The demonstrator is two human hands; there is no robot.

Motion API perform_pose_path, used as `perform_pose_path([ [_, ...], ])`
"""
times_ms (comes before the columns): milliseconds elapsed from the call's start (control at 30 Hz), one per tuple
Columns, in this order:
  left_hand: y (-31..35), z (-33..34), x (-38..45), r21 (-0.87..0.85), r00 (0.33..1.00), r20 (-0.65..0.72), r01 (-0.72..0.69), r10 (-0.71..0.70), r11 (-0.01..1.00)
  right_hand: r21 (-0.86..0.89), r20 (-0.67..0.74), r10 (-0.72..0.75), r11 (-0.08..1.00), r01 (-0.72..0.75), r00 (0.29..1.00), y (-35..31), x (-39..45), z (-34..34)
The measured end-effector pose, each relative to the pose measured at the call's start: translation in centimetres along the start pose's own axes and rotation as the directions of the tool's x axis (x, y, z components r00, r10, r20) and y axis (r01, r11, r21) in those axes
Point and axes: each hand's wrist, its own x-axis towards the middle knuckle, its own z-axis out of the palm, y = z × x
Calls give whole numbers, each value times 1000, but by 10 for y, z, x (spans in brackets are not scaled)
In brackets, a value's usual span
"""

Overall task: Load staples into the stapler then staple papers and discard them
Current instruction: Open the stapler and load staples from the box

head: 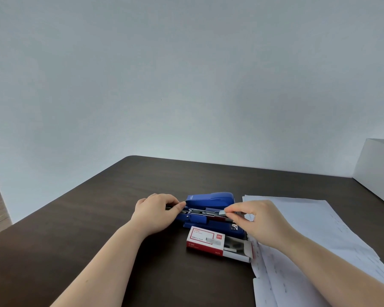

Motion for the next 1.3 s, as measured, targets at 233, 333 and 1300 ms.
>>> perform_pose_path([
  [233, 1, -1, 0, 6, 1000, 4, 3, -3, 1000, 8, 11, 1, 1000, -1, 1000, 2, 0, 1],
  [333, 2, -1, -1, 8, 1000, 8, 5, -5, 1000, 4, 27, 0, 1000, 0, 1000, 1, 0, 1],
  [1300, -3, -13, -6, -57, 989, 143, -35, 43, 998, -92, 123, -139, 984, 151, 983, 4, -2, 6],
])
